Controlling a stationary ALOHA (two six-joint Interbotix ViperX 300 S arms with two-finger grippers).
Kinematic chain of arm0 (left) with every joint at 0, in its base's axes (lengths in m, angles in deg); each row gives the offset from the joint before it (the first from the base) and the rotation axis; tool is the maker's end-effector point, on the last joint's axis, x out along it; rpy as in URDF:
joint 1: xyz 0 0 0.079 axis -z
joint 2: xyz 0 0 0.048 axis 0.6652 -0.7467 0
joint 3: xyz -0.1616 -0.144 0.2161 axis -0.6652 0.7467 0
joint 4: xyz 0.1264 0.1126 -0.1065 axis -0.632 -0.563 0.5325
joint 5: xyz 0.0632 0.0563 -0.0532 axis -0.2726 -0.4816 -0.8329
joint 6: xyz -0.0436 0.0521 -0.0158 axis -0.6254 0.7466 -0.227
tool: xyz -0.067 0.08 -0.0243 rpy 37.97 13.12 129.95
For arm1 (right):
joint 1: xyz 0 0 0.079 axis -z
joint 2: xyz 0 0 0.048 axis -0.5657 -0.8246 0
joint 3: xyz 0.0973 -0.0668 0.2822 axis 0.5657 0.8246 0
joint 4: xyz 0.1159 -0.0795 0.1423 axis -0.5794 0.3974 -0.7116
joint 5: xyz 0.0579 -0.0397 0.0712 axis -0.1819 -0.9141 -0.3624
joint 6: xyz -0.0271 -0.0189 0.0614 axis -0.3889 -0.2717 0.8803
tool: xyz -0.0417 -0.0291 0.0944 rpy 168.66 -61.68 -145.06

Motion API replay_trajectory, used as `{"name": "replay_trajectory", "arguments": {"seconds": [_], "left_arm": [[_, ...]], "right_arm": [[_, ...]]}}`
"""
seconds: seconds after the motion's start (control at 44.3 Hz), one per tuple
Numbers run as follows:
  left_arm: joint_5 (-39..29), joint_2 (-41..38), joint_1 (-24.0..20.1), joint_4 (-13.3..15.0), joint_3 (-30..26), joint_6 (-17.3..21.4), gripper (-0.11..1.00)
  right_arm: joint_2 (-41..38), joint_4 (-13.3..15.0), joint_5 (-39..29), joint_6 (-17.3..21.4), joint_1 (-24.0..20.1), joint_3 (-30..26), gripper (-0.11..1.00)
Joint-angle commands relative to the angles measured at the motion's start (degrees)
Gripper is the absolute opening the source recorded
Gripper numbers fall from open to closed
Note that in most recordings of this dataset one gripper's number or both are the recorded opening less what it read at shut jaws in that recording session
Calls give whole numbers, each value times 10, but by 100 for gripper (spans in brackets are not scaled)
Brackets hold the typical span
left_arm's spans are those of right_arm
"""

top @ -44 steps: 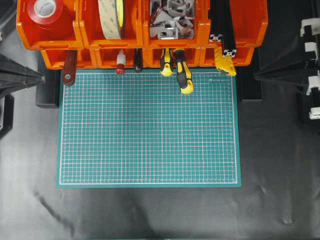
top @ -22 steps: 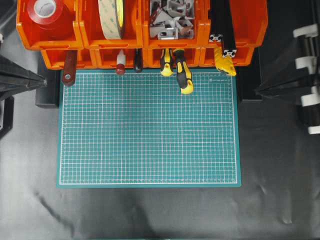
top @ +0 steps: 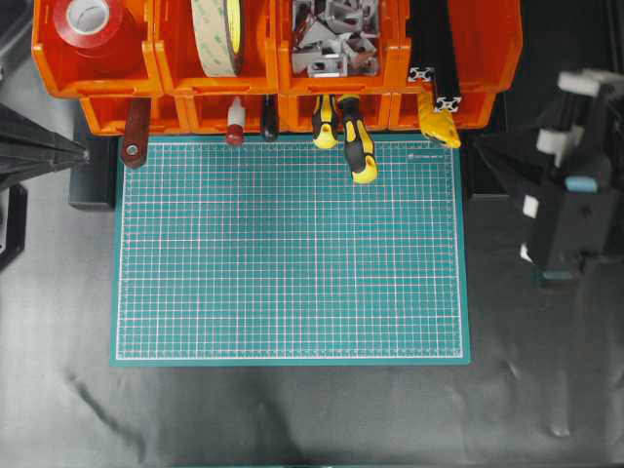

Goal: Pick cutter from container rack with right arm.
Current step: 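Move the right gripper toward the yellow utility knife in the rack, then close the right gripper on the yellow utility knife's body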

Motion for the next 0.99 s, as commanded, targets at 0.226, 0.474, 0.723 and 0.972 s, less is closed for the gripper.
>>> {"name": "replay_trajectory", "arguments": {"seconds": [0.226, 0.474, 0.723, 0.972], "left_arm": [[-11, 18, -2, -2, -13, 0, 0], [-24, 31, -11, -2, -11, 1, 0], [-24, 34, -15, -2, -11, 0, 0], [-24, 34, -15, -2, -11, -1, 0]], "right_arm": [[-12, 16, -16, 61, -26, 20, 0], [-21, 18, 5, 60, -20, 37, 31], [-52, 50, 16, 61, -2, 54, 82], [-91, 66, 66, 62, 44, 66, 78]]}}
